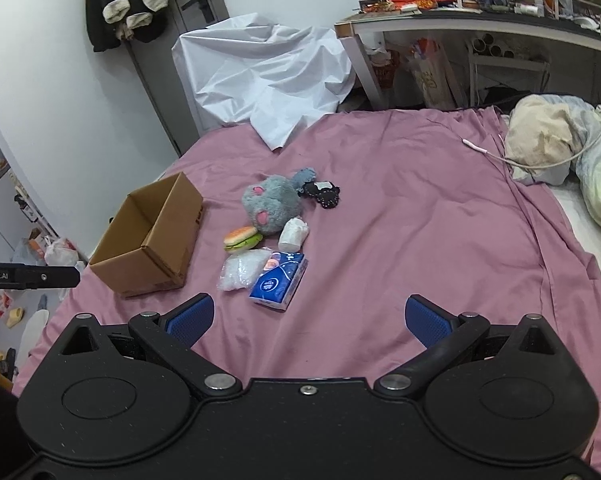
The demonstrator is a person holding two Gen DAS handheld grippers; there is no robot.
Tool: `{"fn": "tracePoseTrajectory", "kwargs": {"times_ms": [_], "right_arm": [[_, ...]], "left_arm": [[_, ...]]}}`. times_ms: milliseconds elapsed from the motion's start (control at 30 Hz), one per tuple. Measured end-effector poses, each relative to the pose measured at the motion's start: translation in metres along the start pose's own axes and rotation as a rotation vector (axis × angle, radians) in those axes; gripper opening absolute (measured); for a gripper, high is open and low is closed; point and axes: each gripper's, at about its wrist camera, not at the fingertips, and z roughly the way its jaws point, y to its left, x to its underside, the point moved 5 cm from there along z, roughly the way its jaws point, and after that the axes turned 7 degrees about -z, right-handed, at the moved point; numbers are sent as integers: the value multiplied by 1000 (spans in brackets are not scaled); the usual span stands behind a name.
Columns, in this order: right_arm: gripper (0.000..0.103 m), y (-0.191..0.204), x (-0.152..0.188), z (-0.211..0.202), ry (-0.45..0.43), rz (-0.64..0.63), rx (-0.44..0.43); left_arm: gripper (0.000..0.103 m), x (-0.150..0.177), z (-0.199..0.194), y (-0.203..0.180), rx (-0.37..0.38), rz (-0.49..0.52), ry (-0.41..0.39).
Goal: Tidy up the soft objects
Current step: 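Close the left tool on the clear bag while the right tool grasps the blue tissue pack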
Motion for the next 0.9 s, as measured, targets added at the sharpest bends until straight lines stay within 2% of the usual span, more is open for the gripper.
{"fn": "tracePoseTrajectory", "kwargs": {"times_ms": [300, 433, 600, 800, 900], "right_arm": [[102, -7, -4, 22, 27, 5, -13], [96, -4, -8, 39, 49, -2, -38], [95, 2, -11, 60, 82, -16, -67], [81, 7, -18, 84, 105, -34, -86], [73, 7, -22, 94, 117, -35, -94]], "left_arm": [[79, -2, 32, -8, 34, -9, 28], [78, -6, 45, -8, 45, -15, 33], [76, -12, 65, -8, 70, -35, 51], [73, -21, 90, -12, 92, -6, 63], [70, -26, 103, -10, 107, -24, 74]]}}
